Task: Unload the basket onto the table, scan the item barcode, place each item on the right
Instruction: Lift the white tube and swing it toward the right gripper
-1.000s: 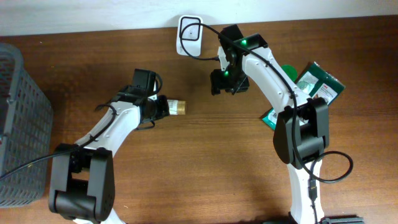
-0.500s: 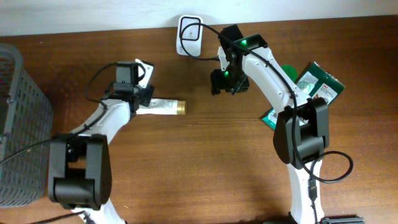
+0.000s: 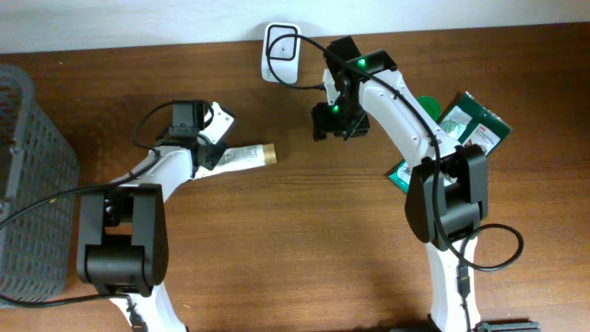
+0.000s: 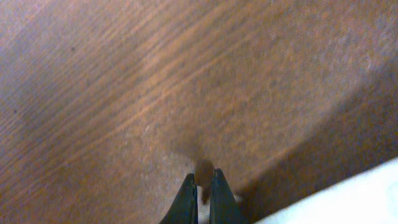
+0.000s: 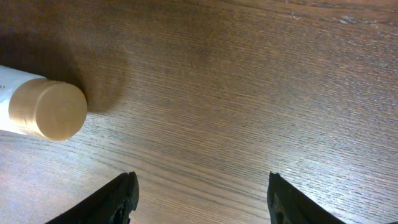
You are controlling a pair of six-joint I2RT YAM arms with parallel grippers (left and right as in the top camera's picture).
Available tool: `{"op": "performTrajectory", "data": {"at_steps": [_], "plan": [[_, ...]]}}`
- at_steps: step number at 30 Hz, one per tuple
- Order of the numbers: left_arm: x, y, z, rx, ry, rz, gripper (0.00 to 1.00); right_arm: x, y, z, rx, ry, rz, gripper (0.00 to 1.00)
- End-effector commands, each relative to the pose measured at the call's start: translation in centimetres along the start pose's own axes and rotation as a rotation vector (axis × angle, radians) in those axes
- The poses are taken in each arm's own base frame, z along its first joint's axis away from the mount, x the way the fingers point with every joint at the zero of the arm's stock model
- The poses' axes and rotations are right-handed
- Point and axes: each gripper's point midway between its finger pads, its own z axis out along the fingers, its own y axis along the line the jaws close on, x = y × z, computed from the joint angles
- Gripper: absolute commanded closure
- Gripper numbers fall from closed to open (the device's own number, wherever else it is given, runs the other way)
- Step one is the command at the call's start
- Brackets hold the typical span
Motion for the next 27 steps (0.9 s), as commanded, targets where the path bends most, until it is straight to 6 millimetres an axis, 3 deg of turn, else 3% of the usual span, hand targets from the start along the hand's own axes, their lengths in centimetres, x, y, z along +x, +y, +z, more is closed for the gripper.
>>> {"op": "performTrajectory", "data": {"at_steps": [1, 4, 6, 11, 15, 18, 21, 27], "plan": [[4.7, -1.7, 0.2, 0.049, 0.196, 0.01, 1.0, 0.0, -0.3, -0.2, 0.009, -0.003, -0.005, 0.36], [7.5, -4.0, -0.8, 0.117, 0.324, -0.213, 1.0, 0.0, -0.3, -0.2, 0.009, -0.005, -0.005, 0.36], [8.0, -6.2, -1.4, 0.197, 0.369, -0.405, 1.0, 0.0, -0.3, -0.2, 0.009, -0.004, -0.005, 0.36], [5.8, -11.8, -3.6, 0.543, 0.348, -0.592, 1.0, 0.3, -0.4, -0.2, 0.011, 0.01, -0.002, 0.36], [3.9, -13.8, -4.9, 0.705, 0.313, -0.671, 1.0, 0.7, 0.0, -0.2, -0.01, 0.025, 0.0, 0.36], [4.0, -13.6, -4.8, 0.694, 0.315, -0.671, 1.0, 0.7, 0.4, -0.3, -0.034, 0.026, -0.028, 0.37], [4.6, -11.5, -4.2, 0.588, 0.32, -0.667, 1.0, 0.7, 2.0, -1.3, -0.125, 0.014, -0.13, 0.37], [4.0, -4.6, -4.9, 0.358, 0.233, -0.684, 1.0, 1.0, 3.1, -1.6, -0.212, 0.005, -0.296, 0.34]]}}
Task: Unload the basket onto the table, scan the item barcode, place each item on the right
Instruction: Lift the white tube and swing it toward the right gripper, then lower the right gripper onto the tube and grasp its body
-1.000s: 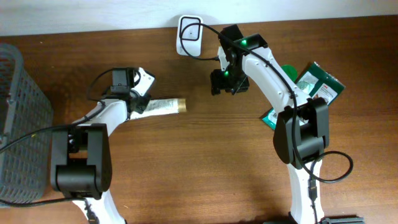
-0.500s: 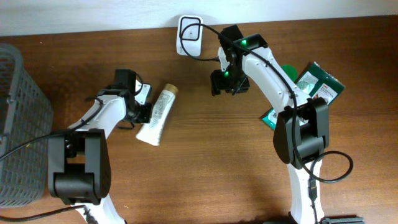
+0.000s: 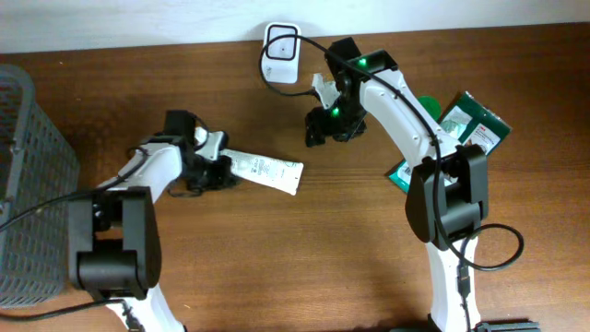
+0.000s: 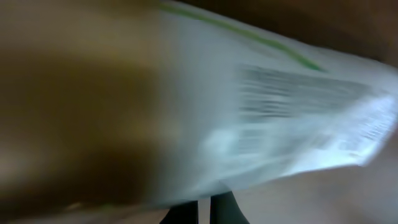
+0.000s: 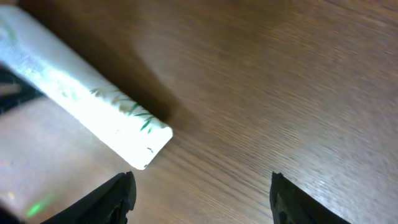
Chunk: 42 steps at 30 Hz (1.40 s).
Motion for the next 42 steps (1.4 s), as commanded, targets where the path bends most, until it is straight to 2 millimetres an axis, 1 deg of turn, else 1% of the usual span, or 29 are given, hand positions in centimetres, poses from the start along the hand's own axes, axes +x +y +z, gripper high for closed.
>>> {"op": "performTrajectory", "data": {"at_steps": [1, 3, 5, 10, 13, 15, 18, 22, 24, 25, 28, 29, 32, 34, 35, 38, 42], "plan": [[-2.6, 4.0, -3.2, -0.221, -0.118, -0.009, 1.0, -0.2, 1.2, -1.2, -0.057, -0.029, -0.121, 0.34], [-3.2, 4.7, -3.4, -0.264, -0.14, -0.004, 1.0, -0.3, 1.5, -1.1, -0.057, -0.033, -0.133, 0.34], [-3.5, 4.6, -3.3, -0.264, -0.15, 0.001, 1.0, -0.3, 1.9, -0.8, -0.058, -0.03, -0.149, 0.34], [-4.2, 3.0, -2.8, -0.252, -0.171, 0.05, 1.0, -0.2, 2.3, -0.7, -0.056, -0.027, -0.155, 0.34], [-5.3, 2.2, -2.7, -0.246, -0.213, 0.08, 1.0, 0.0, 2.5, -0.5, -0.072, -0.022, -0.155, 0.34], [-6.0, 1.5, -2.6, -0.241, -0.241, 0.105, 1.0, 0.3, 3.0, 0.0, -0.108, -0.013, -0.152, 0.33], [-6.4, 1.2, -2.6, -0.239, -0.257, 0.114, 1.0, 0.9, 3.0, 0.8, -0.132, 0.004, -0.143, 0.34], [-6.9, 1.4, -3.0, -0.243, -0.278, 0.115, 1.0, 1.0, 4.3, 1.0, -0.216, -0.004, -0.171, 0.33], [-7.6, 1.7, -4.2, -0.248, -0.305, 0.104, 1.0, 0.9, 5.0, 0.8, -0.259, -0.016, -0.194, 0.32], [-8.1, 2.0, -5.5, -0.253, -0.325, 0.092, 1.0, 0.8, 5.2, 0.8, -0.268, -0.021, -0.2, 0.3], [-9.4, 2.5, -10.8, -0.271, -0.404, 0.057, 1.0, 0.4, 5.5, 1.0, -0.27, -0.038, -0.217, 0.28], [-9.7, 2.7, -13.3, -0.279, -0.44, 0.036, 1.0, 0.2, 5.8, 1.2, -0.272, -0.044, -0.234, 0.26], [-9.7, 3.6, -17.5, -0.288, -0.517, -0.048, 1.0, 0.6, 7.0, 1.9, -0.307, -0.035, -0.316, 0.26], [-9.4, 4.9, -19.9, -0.289, -0.569, -0.149, 1.0, 1.2, 7.6, 3.1, -0.327, -0.01, -0.359, 0.25], [-9.2, 5.5, -20.5, -0.287, -0.585, -0.193, 1.0, 1.4, 7.7, 3.7, -0.335, 0.003, -0.372, 0.26], [-8.9, 6.7, -21.1, -0.292, -0.592, -0.24, 1.0, 2.0, 7.8, 5.7, -0.35, 0.044, -0.379, 0.26], [-8.8, 7.1, -21.3, -0.3, -0.596, -0.243, 1.0, 2.4, 8.2, 7.2, -0.411, 0.056, -0.401, 0.27]]}}
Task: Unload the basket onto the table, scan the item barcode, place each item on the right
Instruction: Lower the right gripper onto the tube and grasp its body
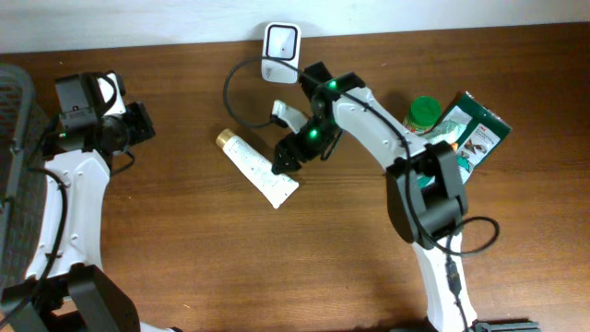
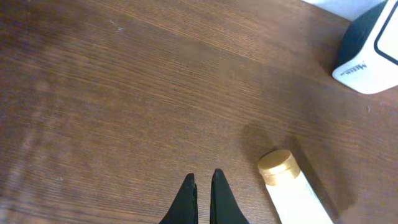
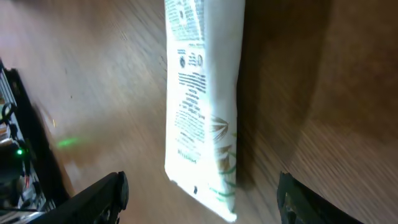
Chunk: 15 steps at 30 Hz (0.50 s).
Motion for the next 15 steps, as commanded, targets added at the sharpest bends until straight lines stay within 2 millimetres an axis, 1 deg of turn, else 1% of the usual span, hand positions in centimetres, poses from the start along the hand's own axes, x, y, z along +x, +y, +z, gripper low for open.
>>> {"op": "performTrajectory", "data": {"at_steps": [1, 2, 3, 6, 9, 12, 14, 15], "plan": [[-0.4, 0.1, -0.3, -0.005, -0.012, -0.021, 1.0, 0.4, 0.4, 1.7, -0.077, 0.009, -0.043, 0.27], [-0.4, 0.1, -0.3, -0.005, -0.011, -0.022, 0.99, 0.5, 0.3, 2.2, -0.08, 0.016, -0.042, 0.27], [-0.3, 0.1, -0.3, -0.005, -0.011, -0.022, 0.98, 0.5, 0.3, 2.6, -0.083, 0.019, -0.046, 0.3], [-0.2, 0.2, -0.3, -0.006, -0.003, -0.023, 0.95, 0.5, 0.8, 3.8, -0.106, 0.026, -0.052, 0.34], [-0.2, 0.2, -0.3, -0.007, -0.004, -0.023, 0.91, 1.1, 0.8, 5.4, -0.121, 0.06, -0.017, 0.36], [-0.2, 0.2, -0.3, -0.006, -0.004, -0.023, 0.9, 2.0, 1.1, 7.6, -0.166, 0.1, 0.043, 0.47], [-0.2, 0.2, -0.3, -0.006, -0.004, -0.023, 0.9, 2.4, 0.9, 8.8, -0.169, 0.12, 0.092, 0.54], [-0.2, 0.2, -0.3, -0.007, -0.003, -0.023, 0.9, 2.6, 0.4, 9.3, -0.155, 0.128, 0.13, 0.63]]}}
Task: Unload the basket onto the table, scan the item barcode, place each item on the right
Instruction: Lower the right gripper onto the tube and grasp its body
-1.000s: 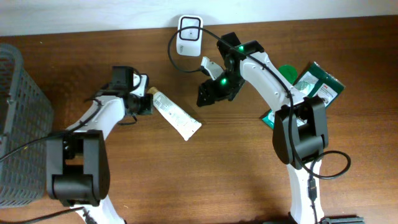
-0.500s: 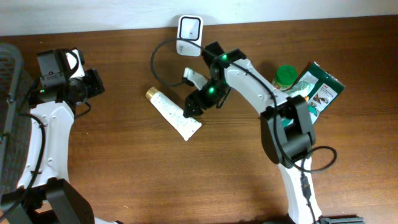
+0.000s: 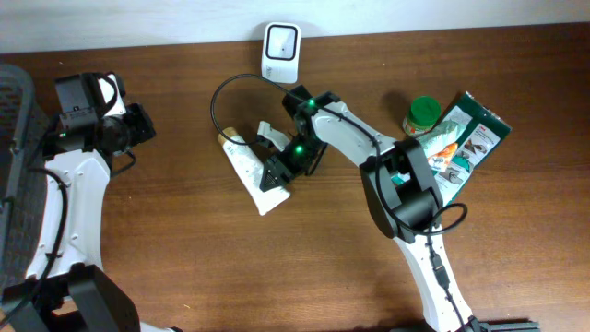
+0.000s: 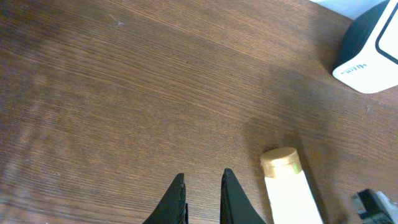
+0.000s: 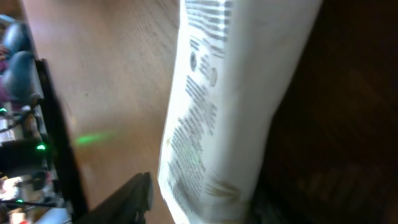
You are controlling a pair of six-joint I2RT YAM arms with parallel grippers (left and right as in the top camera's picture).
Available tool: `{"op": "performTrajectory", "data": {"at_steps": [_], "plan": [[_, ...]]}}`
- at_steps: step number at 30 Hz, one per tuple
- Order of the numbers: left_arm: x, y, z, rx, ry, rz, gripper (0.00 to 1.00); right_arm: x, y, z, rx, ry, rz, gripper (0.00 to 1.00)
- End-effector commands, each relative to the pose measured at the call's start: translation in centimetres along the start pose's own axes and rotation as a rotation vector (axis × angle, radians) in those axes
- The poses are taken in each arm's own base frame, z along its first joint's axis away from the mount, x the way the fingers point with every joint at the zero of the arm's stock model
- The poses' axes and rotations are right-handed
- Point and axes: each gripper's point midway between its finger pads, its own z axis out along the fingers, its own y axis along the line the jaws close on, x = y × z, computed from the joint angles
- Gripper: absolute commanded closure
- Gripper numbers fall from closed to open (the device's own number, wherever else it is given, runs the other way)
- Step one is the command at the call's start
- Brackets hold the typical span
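A white tube (image 3: 247,171) with a gold cap (image 3: 225,138) lies slanted on the wooden table, its flat printed end (image 3: 266,202) nearest the front. My right gripper (image 3: 277,172) is low over that flat end and open. In the right wrist view the tube (image 5: 230,106) fills the frame between the fingers, with the left fingertip (image 5: 138,194) just clear of it. My left gripper (image 3: 138,124) is far to the left, slightly open (image 4: 200,198) and empty, with the cap (image 4: 280,161) ahead of it. The white scanner (image 3: 281,41) sits at the back edge.
A grey mesh basket (image 3: 14,138) stands at the far left. A green-lidded jar (image 3: 422,114) and green packets (image 3: 472,129) lie at the right. The scanner's cable (image 3: 219,88) loops over the table behind the tube.
My right gripper has moved left and lower, from beside the tube's flat end to astride it. The flat end has swung a little leftward. The left gripper's fingers have parted slightly.
First my left gripper was at the tube, whose cap pointed right, with the right gripper near the scanner. Then the tube lay turned round, flat end to the right. Later the left arm was far left and the tube lay free. Now the right gripper straddles it.
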Motion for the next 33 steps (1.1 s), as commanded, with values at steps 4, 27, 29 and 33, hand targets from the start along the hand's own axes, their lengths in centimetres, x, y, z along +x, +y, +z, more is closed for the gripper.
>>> {"op": "performTrajectory", "data": {"at_steps": [4, 27, 29, 33], "plan": [[0.0, 0.2, -0.3, -0.007, 0.003, -0.012, 0.9, 1.1, -3.3, 3.1, 0.052, 0.04, 0.195, 0.88], [0.7, 0.3, -0.3, -0.012, 0.031, -0.016, 0.85, 1.3, -4.9, -1.4, 0.648, 0.079, 0.287, 0.87], [0.7, 0.3, -0.3, -0.011, 0.031, -0.016, 0.86, 0.8, -4.3, -0.6, 0.593, 0.063, 0.279, 0.77], [0.7, 0.3, -0.3, -0.011, 0.031, -0.016, 0.87, 0.0, -4.2, 0.9, 0.518, 0.025, 0.294, 0.61]]}}
